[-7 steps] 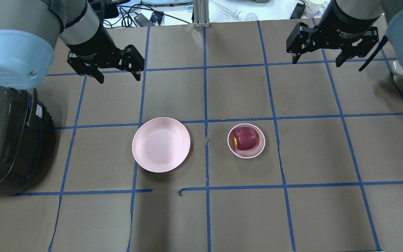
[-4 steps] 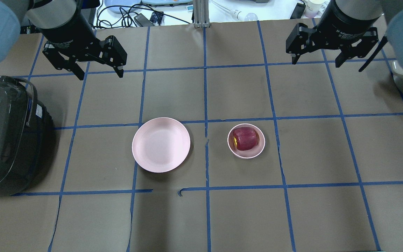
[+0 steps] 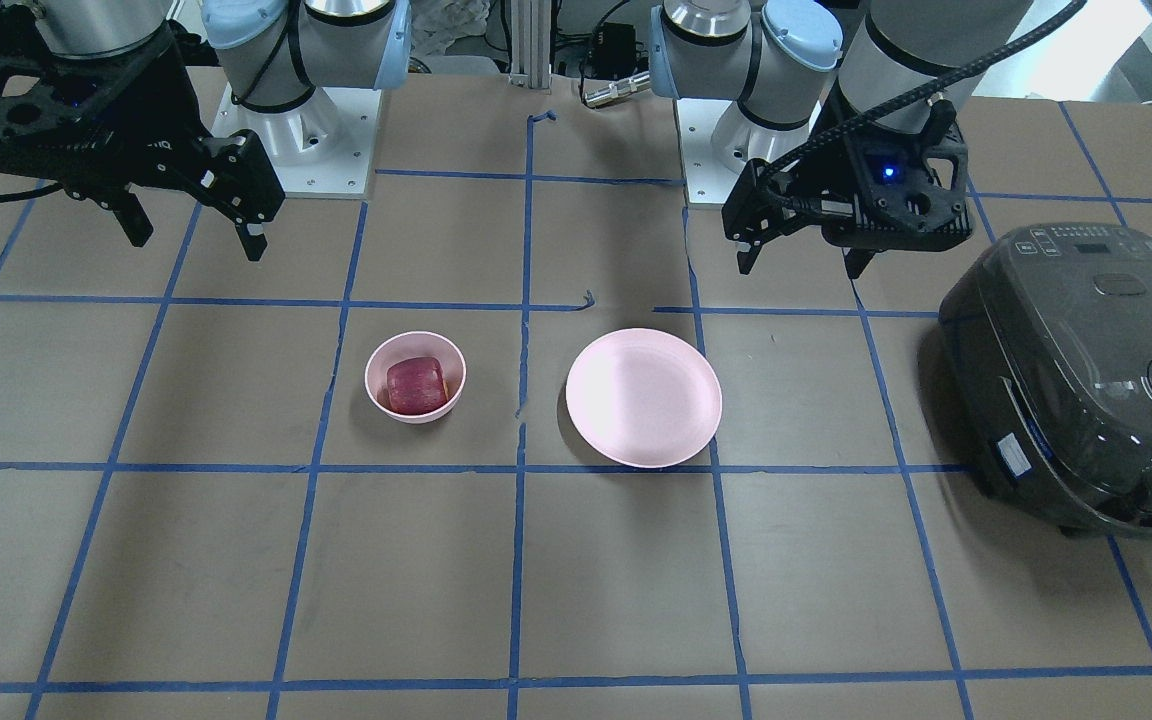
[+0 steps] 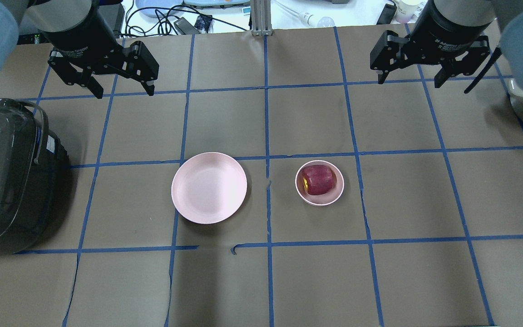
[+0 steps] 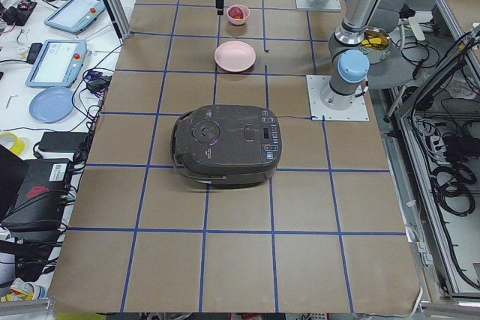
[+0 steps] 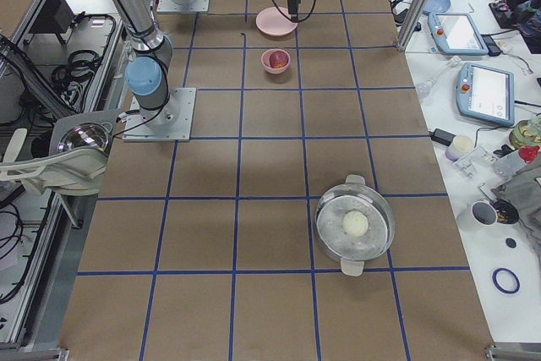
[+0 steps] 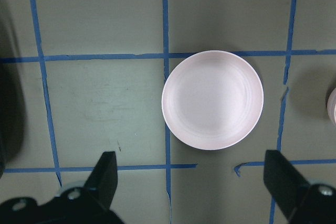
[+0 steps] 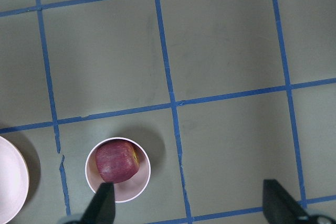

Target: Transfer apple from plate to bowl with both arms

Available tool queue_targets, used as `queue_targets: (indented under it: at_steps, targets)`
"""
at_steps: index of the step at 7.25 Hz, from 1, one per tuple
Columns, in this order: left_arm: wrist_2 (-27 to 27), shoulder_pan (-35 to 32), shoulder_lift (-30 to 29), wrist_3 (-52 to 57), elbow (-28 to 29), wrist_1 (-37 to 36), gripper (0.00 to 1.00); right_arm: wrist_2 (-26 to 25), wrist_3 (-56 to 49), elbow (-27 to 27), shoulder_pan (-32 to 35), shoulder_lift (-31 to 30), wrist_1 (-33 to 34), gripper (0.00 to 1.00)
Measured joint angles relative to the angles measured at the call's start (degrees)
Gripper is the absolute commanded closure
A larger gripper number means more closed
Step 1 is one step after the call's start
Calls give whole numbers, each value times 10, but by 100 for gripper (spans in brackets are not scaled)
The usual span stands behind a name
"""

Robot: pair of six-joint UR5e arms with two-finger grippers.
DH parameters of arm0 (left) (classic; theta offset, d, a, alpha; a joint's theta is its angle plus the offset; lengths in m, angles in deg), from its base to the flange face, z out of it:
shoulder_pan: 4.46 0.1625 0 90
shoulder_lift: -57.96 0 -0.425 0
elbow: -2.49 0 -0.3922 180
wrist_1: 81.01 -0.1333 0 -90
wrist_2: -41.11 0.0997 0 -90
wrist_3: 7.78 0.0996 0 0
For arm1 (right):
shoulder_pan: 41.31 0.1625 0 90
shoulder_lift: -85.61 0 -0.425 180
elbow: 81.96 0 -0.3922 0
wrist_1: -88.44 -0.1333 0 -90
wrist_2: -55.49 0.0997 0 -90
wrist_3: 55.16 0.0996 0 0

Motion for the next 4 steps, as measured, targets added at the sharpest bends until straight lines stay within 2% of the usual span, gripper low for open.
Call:
queue_targets:
  at_steps: [4]
  targets:
    - [-4, 4, 1, 1, -3, -9, 0, -1, 0, -1, 0, -1, 0, 0]
